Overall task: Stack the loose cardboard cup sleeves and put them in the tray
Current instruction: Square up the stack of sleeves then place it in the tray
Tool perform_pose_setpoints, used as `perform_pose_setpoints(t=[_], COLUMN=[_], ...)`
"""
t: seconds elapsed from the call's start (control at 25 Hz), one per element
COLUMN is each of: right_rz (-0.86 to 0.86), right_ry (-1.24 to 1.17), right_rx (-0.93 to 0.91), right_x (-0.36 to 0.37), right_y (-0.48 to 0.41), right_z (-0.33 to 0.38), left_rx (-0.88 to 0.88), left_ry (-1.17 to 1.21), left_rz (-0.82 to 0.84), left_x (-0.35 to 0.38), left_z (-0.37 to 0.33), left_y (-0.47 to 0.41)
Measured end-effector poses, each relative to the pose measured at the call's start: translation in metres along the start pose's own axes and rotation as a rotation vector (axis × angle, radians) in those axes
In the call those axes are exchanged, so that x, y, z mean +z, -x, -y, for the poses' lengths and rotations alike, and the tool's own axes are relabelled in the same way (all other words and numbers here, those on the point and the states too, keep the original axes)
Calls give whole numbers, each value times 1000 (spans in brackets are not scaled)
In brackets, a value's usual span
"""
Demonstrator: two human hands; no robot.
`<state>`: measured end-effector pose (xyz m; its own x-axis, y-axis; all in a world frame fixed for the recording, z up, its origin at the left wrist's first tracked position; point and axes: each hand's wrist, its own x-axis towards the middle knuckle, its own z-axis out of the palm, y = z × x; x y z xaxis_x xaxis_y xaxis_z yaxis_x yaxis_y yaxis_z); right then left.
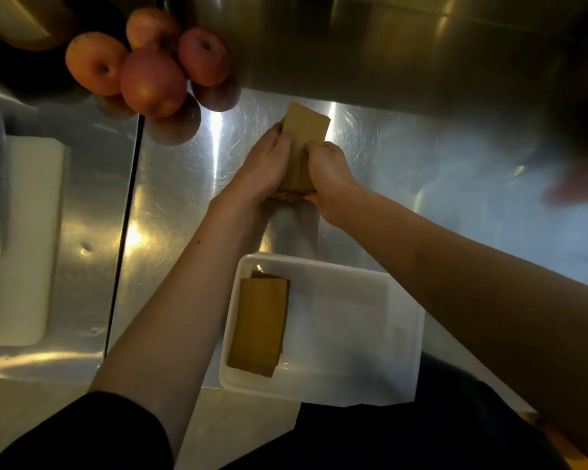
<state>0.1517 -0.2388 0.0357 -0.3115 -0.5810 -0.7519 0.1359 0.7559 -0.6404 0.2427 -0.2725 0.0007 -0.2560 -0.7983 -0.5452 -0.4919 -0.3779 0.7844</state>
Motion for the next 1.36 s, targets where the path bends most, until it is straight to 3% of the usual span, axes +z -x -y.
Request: perform_pose_setpoints(t=[0.32, 0.44, 0.64, 1.0, 1.2, 1.36], right_rz=[84, 181, 162, 233, 323, 224], right_ry=[-181, -275, -138, -76, -53, -27], right_rx=[103, 112, 67, 80, -35, -134], right_x=[-11, -16, -27, -69, -124, -172], right_y=[-6, -4, 1, 4, 28, 50], right_z=[8, 9, 6, -14, -31, -49], left_rx=[-42, -67, -201, -265, -229, -161], left_ry=[18, 181, 422, 383, 386, 341], left_rz=[41, 10, -62, 115, 191, 273], left_x=[-3, -6, -13, 7, 41, 86], left_z=[0, -1, 9, -13, -32, -54], left_y=[-4, -4, 0, 30, 60, 84])
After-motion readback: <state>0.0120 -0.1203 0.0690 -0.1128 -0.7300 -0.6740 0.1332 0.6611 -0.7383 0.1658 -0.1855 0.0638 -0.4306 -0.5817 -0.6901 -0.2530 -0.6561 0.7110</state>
